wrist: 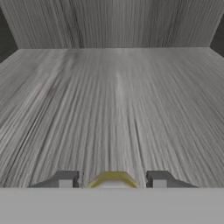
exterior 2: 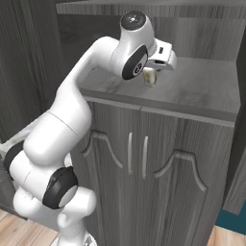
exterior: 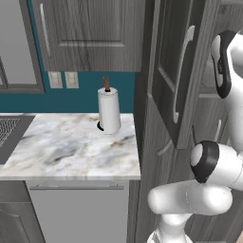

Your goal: Pick the beer, boxed drink from the counter and place them in the open cabinet.

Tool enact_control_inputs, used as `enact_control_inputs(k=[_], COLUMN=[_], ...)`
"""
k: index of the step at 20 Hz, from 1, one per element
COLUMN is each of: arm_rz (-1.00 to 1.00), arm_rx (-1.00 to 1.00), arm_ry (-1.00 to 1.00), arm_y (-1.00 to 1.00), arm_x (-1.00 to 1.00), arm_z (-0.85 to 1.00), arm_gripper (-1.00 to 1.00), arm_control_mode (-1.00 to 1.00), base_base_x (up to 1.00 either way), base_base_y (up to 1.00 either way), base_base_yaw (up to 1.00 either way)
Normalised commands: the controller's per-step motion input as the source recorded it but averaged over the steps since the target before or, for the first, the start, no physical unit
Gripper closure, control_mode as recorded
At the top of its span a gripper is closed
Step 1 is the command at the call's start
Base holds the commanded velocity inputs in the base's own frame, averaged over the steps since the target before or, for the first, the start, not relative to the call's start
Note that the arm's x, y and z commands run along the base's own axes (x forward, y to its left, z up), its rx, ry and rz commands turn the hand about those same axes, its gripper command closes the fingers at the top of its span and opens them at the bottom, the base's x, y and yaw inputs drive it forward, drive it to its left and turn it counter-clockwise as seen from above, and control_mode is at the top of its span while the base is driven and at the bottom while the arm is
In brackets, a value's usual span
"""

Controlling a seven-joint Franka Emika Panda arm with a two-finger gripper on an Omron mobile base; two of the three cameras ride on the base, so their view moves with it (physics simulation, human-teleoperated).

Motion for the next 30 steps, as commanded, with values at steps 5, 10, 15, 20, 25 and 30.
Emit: enact_control_inputs(k=[5, 10, 15, 20, 25, 30], arm_rz=[0.03, 0.03, 0.02, 0.02, 0.02, 0.02], arm_rx=[0.0, 0.0, 0.0, 0.0, 0.0, 0.0], arm_ry=[0.0, 0.0, 0.0, 0.0, -0.06, -0.2], arm_y=[0.0, 0.0, 0.0, 0.0, 0.0, 0.0], arm_x=[0.25, 0.29, 0.22, 0.19, 0.17, 0.25], arm_z=[-0.54, -0.57, -0.5, -0.49, -0.45, -0.45], arm_gripper=[-1.0, -1.0, -1.0, -1.0, -1.0, -1.0], arm_control_mode=[-1.0, -1.0, -1.0, -1.0, -1.0, -1.0], base_base_x=[0.0, 0.0, 0.0, 0.0, 0.0, 0.0], base_base_y=[0.0, 0.0, 0.0, 0.0, 0.0, 0.0], base_base_yaw=[0.0, 0.0, 0.0, 0.0, 0.0, 0.0])
